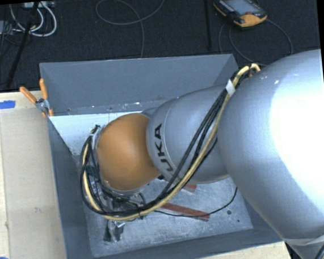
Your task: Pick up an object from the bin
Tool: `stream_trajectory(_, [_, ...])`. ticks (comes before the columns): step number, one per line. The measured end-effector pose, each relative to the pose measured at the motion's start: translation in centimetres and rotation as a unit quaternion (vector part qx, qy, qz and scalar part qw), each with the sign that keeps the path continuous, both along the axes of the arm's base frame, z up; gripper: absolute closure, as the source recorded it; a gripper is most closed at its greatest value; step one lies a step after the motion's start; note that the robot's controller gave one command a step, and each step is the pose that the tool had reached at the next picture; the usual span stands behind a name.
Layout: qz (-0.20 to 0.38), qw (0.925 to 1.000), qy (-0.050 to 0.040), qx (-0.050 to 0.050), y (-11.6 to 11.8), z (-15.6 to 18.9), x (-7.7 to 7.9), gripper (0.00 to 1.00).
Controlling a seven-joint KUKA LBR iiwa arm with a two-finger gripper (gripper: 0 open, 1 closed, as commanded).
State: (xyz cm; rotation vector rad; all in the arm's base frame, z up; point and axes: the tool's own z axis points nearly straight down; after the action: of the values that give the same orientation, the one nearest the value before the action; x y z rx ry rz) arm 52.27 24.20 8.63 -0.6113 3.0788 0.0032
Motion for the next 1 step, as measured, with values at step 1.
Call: stream_trajectory(1, [0.191,0.9816,0.0016,-0.002,-0.82,-1.27,-1.15,0.00])
